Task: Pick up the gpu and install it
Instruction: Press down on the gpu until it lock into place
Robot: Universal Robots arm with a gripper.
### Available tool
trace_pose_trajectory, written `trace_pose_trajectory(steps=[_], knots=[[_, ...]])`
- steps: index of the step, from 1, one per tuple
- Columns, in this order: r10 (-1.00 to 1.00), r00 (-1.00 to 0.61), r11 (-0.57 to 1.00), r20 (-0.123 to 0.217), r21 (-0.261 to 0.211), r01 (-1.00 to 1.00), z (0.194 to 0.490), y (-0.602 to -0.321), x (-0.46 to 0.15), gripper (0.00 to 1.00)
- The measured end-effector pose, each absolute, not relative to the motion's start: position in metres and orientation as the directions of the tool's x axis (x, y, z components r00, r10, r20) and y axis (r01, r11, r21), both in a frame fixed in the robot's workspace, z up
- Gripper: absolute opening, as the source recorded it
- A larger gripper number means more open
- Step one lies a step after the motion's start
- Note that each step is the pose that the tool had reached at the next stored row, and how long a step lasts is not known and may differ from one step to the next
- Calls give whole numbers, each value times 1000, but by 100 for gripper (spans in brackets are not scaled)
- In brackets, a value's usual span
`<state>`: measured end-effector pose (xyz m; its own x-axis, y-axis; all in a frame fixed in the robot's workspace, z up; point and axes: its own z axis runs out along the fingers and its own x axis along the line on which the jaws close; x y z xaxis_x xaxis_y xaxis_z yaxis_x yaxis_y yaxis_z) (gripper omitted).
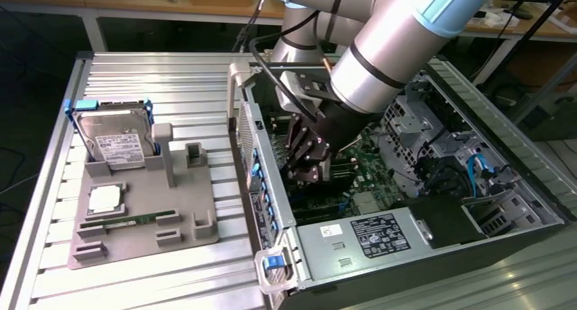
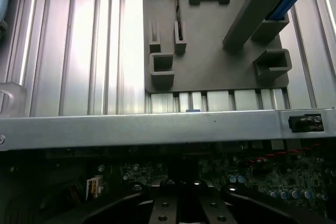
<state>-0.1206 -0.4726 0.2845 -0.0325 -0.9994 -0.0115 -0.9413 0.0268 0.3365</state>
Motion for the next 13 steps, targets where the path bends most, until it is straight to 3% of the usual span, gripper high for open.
trace_pose_trajectory(steps=[13], knots=[[-999, -34, 38, 19, 422, -906, 284, -466, -104, 11]])
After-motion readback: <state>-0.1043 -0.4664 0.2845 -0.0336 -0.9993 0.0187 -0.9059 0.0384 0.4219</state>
